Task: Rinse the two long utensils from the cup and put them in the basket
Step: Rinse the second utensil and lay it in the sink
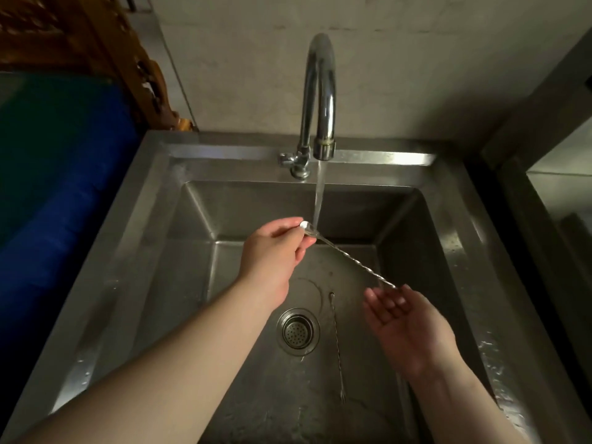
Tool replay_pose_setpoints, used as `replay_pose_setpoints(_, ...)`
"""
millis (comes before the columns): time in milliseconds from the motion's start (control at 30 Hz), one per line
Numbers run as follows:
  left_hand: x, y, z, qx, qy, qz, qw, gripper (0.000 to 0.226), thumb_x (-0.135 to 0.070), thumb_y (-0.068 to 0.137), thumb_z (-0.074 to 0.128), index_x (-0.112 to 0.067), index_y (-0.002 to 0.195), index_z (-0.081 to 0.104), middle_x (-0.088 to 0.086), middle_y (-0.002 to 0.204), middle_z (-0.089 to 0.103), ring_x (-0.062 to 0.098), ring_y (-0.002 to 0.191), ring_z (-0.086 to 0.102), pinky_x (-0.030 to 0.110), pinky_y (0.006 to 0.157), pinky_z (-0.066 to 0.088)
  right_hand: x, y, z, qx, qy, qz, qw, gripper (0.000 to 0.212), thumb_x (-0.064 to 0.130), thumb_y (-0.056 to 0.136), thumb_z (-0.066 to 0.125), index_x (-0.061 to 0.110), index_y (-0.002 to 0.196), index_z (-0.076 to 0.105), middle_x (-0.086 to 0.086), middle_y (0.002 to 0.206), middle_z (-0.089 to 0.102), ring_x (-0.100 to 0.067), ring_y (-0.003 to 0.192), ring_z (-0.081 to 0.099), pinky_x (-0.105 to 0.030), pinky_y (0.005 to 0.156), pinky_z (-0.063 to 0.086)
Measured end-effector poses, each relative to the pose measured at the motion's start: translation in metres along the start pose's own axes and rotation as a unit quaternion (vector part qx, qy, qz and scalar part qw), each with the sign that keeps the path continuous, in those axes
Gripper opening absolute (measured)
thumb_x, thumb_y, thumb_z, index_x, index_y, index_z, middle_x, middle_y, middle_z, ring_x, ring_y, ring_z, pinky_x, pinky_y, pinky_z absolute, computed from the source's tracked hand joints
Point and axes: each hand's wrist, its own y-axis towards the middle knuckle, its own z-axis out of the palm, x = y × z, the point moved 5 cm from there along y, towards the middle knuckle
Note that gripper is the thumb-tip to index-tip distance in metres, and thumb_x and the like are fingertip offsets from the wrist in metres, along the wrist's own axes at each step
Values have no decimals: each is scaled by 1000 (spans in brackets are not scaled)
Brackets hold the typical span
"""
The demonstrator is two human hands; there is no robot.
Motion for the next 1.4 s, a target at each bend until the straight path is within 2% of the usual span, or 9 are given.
replay_pose_setpoints(167,-7,6,17,39,91,65,993,12,-9,87,65,-20,86,71,-3,53,64,13,64,70,24,66,54,-29,8,-13,-56,-77,61,994,42,34,101,50,8,67,53,-13,57,67,-31,75,65,-42,65,50)
replay_pose_setpoints(267,-15,7,20,42,153,111,981,14,-13,82,64,-25,84,71,-8,53,66,12,75,74,21,64,56,-41,8,-13,-89,-185,80,975,42,40,98,55,7,72,57,-9,58,59,-25,58,58,-35,56,44)
replay_pose_setpoints(400,-26,7,21,30,235,172,956,15,-19,82,66,-31,75,71,-10,67,74,-3,56,63,13,54,47,-21,2,26,-57,-533,-156,829,35,44,91,58,12,78,64,-3,66,63,-22,60,59,-43,59,51)
replay_pose_setpoints(500,-31,7,21,39,268,209,940,20,-19,83,65,-35,72,71,-14,71,75,0,66,68,12,59,49,-12,-8,85,55,-529,-307,789,17,44,93,55,30,97,63,0,93,67,-19,84,64,-42,77,53)
replay_pose_setpoints(600,-35,6,20,43,296,238,924,23,-20,82,64,-40,71,71,-19,81,75,-1,78,69,16,71,53,-10,-3,123,101,-486,-320,807,14,40,97,52,29,101,60,5,94,70,-13,87,67,-33,77,53)
replay_pose_setpoints(700,-38,8,17,45,305,238,921,19,-22,83,66,-38,72,71,-20,83,74,-3,79,68,15,71,52,-14,5,133,116,-417,-279,857,19,34,99,50,21,93,63,4,74,68,-13,64,64,-34,62,52)
replay_pose_setpoints(933,-40,15,16,68,305,218,924,14,-18,84,66,-30,79,72,-13,84,74,2,82,67,17,75,52,-17,9,130,112,-405,-285,862,16,20,86,48,17,84,63,9,56,57,-11,54,47,-33,51,39)
replay_pose_setpoints(1233,-42,22,17,39,291,226,929,6,-31,82,67,-33,77,70,-21,77,71,-6,69,64,8,57,44,-20,10,124,138,-422,-275,853,23,25,101,51,7,96,65,-10,84,74,-7,67,70,-15,59,50)
replay_pose_setpoints(1400,-32,15,20,84,276,190,939,13,-26,86,65,-22,75,72,-14,59,66,-4,51,59,10,44,43,-15,9,129,160,-402,-277,858,22,26,100,52,12,94,68,-6,81,74,-5,64,68,-19,60,50)
